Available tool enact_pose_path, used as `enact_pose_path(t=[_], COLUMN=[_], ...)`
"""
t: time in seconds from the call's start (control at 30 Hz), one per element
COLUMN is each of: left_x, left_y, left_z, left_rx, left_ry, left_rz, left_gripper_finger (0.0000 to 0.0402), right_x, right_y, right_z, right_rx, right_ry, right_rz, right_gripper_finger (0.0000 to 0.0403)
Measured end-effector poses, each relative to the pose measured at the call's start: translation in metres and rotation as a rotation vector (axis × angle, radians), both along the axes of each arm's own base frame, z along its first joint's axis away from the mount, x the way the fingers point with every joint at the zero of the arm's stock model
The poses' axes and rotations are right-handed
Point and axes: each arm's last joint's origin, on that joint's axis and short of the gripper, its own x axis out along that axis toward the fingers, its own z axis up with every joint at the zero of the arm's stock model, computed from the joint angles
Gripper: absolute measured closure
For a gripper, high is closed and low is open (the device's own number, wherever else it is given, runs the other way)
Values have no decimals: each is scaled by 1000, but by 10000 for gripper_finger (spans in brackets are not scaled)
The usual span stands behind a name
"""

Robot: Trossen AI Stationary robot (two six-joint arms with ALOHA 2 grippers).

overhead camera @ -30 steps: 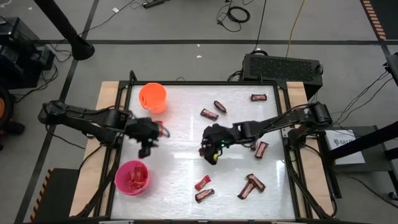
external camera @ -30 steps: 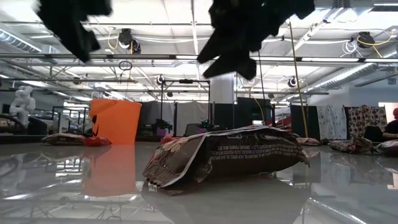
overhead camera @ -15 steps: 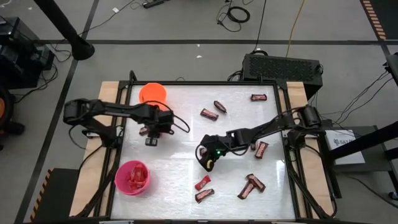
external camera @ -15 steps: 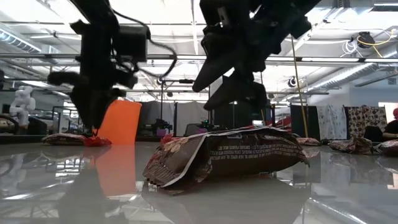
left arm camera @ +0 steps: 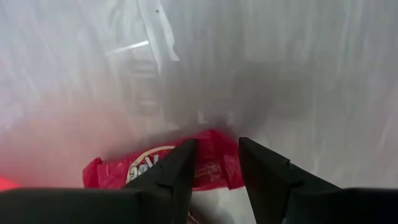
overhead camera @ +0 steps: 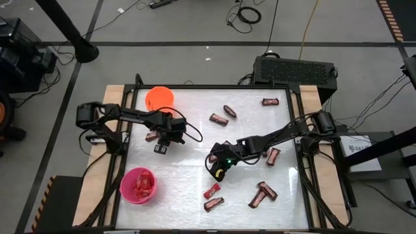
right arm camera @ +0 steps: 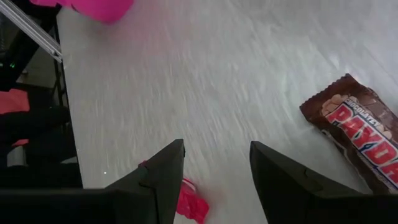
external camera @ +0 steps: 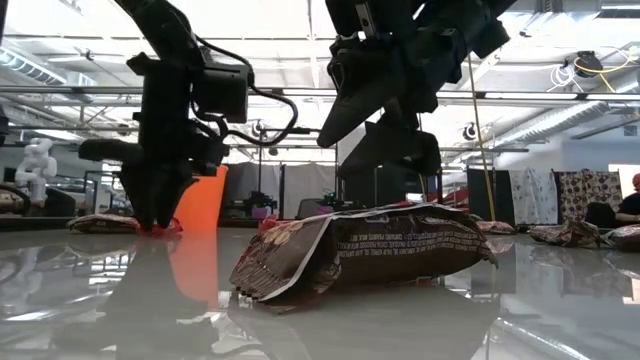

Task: Sort candy by brand, put in halloween buckets
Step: Put the red chocolate bar into the pink bucket

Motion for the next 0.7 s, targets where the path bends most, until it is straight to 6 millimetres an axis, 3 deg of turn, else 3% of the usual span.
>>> enact_pose_path(t=[0.13, 0.3, 0.47, 0.57, 0.7], left_x=[3, 4, 2, -4, -14], left_y=[1, 1, -1, -7, -17], left_z=[-6, -7, -1, 12, 47], left_rx=[12, 29, 30, 23, -28], left_ry=[9, 10, -7, -33, -111], left_rz=[0, 3, 38, 55, 82], left_gripper_finger=[295, 384, 398, 399, 400], right_x=[0, -1, -2, -2, -1], right_y=[0, -1, -1, -1, -4], right_z=[0, -1, -1, -1, -1], right_rx=[-13, -23, -26, -36, -44], right_ry=[-5, 2, 16, 12, 11], right_rz=[13, 20, 21, 31, 32], right_gripper_finger=[227, 227, 227, 227, 227])
